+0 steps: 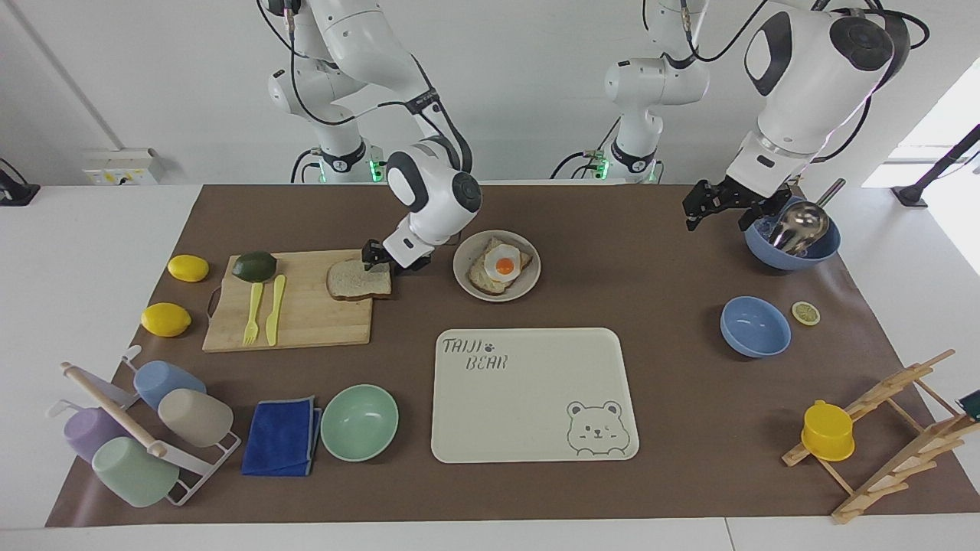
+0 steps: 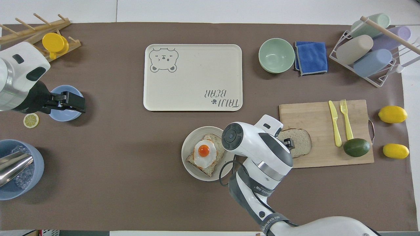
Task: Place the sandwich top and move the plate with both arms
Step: 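Grasp the bread slice on the cutting board with the right gripper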
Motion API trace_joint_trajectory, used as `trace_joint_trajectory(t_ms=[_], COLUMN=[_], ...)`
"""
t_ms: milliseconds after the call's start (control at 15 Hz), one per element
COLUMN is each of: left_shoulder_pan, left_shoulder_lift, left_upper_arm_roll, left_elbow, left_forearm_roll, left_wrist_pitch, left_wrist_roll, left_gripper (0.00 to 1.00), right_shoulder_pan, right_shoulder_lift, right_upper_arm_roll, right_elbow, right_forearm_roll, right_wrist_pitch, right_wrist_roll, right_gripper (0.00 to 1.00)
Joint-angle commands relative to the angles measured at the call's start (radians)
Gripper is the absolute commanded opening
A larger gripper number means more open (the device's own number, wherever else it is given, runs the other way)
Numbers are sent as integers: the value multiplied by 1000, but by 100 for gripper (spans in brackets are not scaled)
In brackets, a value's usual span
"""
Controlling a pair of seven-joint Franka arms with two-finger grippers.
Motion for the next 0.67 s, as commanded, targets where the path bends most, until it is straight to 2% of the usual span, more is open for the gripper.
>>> trace_joint_trajectory(t_ms=[0,133,267,467,533,600], left_shoulder_pan=[8,8,8,8,8,8], left_shoulder_lift=[-23,-23,-23,-23,-21,-23], left_upper_arm_roll=[0,0,0,0,0,0], left_elbow=[-20,-20,-20,-20,-20,-20], left_forearm_roll=[-14,-14,-14,-14,-14,-14], left_wrist_pitch=[8,8,8,8,8,8], left_wrist_roll=[3,3,3,3,3,3], left_gripper=[100,100,100,100,100,100], right_shoulder_pan=[-12,-12,-12,-12,-9,-7], right_shoulder_lift=[-41,-41,-41,-41,-41,-41], right_upper_arm_roll=[6,6,6,6,6,6], right_elbow=[-48,-50,-50,-52,-52,-52], right_forearm_roll=[-33,-33,-33,-33,-33,-33], right_wrist_pitch=[27,27,27,32,32,32], right_wrist_roll=[31,36,36,67,68,68], right_gripper=[73,73,59,45,35,12])
